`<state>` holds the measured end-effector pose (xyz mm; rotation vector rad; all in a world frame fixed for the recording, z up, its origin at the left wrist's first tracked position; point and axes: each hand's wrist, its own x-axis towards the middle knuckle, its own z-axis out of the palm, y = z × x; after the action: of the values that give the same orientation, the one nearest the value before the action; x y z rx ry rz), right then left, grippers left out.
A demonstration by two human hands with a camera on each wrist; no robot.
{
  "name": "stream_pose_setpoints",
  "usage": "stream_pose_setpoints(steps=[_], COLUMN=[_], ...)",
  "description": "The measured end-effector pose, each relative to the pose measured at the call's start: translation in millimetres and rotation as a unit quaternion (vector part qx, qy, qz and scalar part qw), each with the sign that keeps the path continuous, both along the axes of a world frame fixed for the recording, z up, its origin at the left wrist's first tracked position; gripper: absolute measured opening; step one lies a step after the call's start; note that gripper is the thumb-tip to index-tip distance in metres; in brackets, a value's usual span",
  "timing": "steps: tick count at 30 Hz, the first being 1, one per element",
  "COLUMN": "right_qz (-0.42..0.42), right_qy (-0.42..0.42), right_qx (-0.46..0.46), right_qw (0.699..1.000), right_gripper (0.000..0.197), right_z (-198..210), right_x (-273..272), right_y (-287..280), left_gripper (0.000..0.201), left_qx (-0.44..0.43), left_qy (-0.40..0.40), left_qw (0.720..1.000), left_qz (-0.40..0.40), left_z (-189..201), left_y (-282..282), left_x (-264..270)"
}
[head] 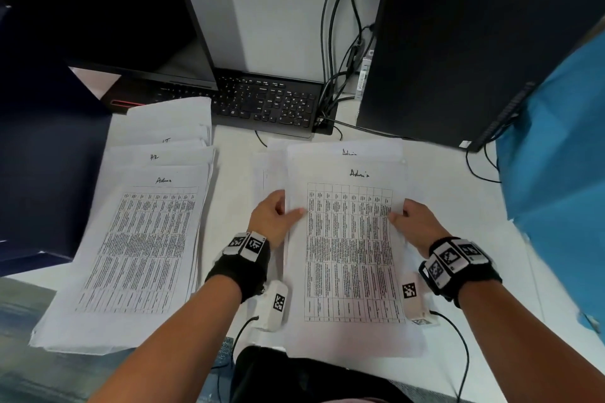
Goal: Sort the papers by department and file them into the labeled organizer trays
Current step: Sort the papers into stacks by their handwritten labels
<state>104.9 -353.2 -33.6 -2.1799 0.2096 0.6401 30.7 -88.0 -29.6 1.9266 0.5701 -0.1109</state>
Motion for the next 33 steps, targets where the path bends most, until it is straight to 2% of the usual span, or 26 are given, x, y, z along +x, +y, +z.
stream_pose_setpoints(steps=[1,3,5,8,10,13,15,18,22,24,27,31,33], right_qz=[-0.001,-0.006,-0.023,-0.066,-0.042,-0.04,-0.06,-0.087,-0.116,-0.107,-0.09,-0.073,-0.065], right_qy=[0.002,0.004,0.007,0.014,0.023,0.022,0.018,0.018,0.01,0.001,-0.024,-0.017,0.001], right_qx=[-0.002,0.013,0.036,0.116,0.111,0.098,0.107,0.169,0.219,0.23,0.226,0.195,0.2], right_qw=[1.0,1.0,0.999,0.991,0.993,0.994,0.992,0.982,0.969,0.967,0.97,0.978,0.978], right_gripper=[0.026,0.018,0.006,0.034,0.04,0.034,0.025,0.034,0.035,0.037,0.027,0.051,0.05], right_z=[0.4,-0.6,1.2,2.9,7.7,3.7,1.0,2.1,6.8,6.3,4.9,2.9,4.4], right_x=[0.2,0.9,0.6,0.9,-1.7,1.1,2.2,-2.6,-1.6,-1.7,-5.3,-2.3,0.6], right_y=[0.5,0.5,0.8,-2.8,-5.2,-9.7,-8.8,-7.3,-6.2,-6.3,-6.4,-7.7,-6.3], left_gripper=[0.023,0.021,0.022,0.02,0.017,0.04,0.037,0.031,0.043,0.046,0.048,0.047,0.04], left_qx=[0.031,0.065,0.027,-0.029,-0.088,-0.087,-0.087,-0.075,-0.166,-0.173,-0.177,-0.171,-0.175], left_qy=[0.013,0.001,-0.066,-0.115,-0.104,-0.077,-0.071,-0.066,-0.073,-0.07,-0.065,-0.039,-0.023], left_qw=[0.999,0.996,0.996,0.991,0.99,0.991,0.991,0.992,0.982,0.981,0.98,0.982,0.981], left_qz=[-0.038,-0.062,-0.051,-0.059,-0.049,-0.06,-0.079,-0.072,-0.044,-0.056,-0.066,-0.069,-0.076], left_z=[-1.3,-4.4,-1.2,3.2,7.3,6.2,3.2,0.1,2.8,2.9,4.3,9.5,11.4], left_y=[1.5,3.8,0.0,-7.0,-10.3,-9.3,-6.1,-5.2,-11.7,-13.2,-9.7,-3.4,-1.2], left_x=[0.4,0.4,-3.4,-9.9,-12.6,-13.3,-12.9,-8.8,-6.3,-5.2,-4.3,-6.2,-4.5])
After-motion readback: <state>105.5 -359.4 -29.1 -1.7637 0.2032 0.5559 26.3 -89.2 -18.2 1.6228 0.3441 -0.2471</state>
